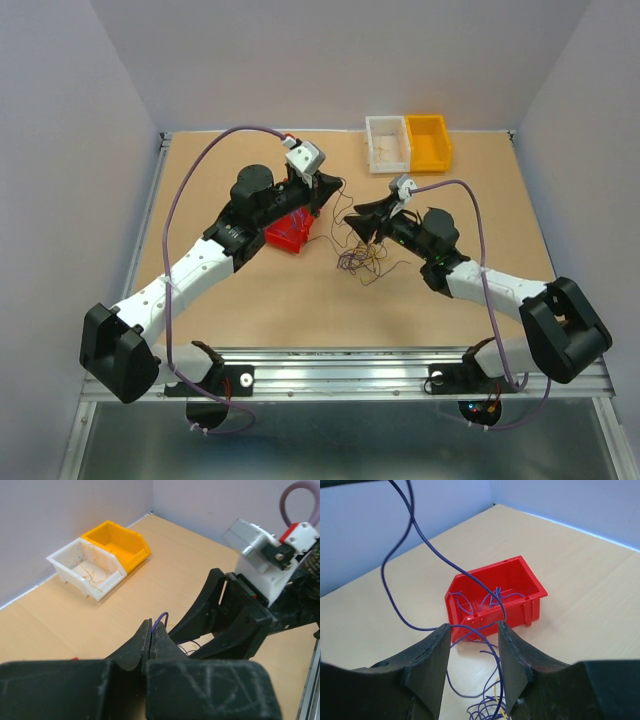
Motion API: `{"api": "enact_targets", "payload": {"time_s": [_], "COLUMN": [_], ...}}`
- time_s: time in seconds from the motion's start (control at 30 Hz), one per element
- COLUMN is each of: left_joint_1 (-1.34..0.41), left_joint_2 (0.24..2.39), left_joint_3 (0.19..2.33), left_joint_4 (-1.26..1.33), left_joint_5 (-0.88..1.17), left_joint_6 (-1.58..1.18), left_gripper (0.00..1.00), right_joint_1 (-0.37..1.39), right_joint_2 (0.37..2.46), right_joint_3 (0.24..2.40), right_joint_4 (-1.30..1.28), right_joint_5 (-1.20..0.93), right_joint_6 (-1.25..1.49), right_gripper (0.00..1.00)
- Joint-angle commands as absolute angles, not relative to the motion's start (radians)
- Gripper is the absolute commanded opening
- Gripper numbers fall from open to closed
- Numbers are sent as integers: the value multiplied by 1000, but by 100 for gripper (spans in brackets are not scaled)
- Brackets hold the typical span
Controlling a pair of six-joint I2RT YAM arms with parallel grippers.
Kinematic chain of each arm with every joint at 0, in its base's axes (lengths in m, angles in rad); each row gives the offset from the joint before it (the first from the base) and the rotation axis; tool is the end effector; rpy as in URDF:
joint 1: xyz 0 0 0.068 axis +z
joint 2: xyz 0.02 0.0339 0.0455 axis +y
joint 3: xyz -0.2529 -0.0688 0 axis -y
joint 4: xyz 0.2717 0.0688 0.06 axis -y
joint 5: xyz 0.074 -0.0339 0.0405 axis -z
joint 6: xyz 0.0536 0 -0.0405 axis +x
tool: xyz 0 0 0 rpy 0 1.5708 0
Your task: Untangle the cables
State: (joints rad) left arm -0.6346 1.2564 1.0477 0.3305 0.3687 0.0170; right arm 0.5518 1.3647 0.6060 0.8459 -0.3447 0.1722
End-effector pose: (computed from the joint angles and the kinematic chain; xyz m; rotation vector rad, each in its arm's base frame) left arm 0.2649 -0.2190 0.3715 0.7648 1.2950 -0.7668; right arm 0.2721 0.1888 0.2285 -0.5700 1.4375 0.8345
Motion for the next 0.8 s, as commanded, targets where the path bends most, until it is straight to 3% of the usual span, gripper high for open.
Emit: {"api": "enact_targets", "payload": {"time_s": [0.0,0.03,0.13,0.27,0.5,0.67,0.77], "left_joint_1": [-637,-637,-637,-635,-637,-626,-604], "left_joint_2": [1244,1244,1250,1258,1261,1259,1262], "left_joint_3": [1086,1086,1089,1092,1100,1103,1106], "left_joint_4": [356,356,356,353,345,341,344], "left_joint_5": [346,366,429,465,508,522,512], "left_joint_6": [5,3,5,5,-23,-34,-40], "left_gripper": [0,0,0,0,0,0,0], "right_joint_1": [558,558,558,557,557,557,557], "right_joint_2": [1335,1336,1356,1388,1456,1499,1503], "right_joint_3": [584,584,595,617,660,676,680], "right_joint_4": [904,904,904,905,914,926,928], "right_joint_5": [-316,-314,-307,-310,-295,-356,-455], "right_joint_6": [149,150,152,158,179,175,161], "right_gripper": [49,49,73,83,84,74,74]}}
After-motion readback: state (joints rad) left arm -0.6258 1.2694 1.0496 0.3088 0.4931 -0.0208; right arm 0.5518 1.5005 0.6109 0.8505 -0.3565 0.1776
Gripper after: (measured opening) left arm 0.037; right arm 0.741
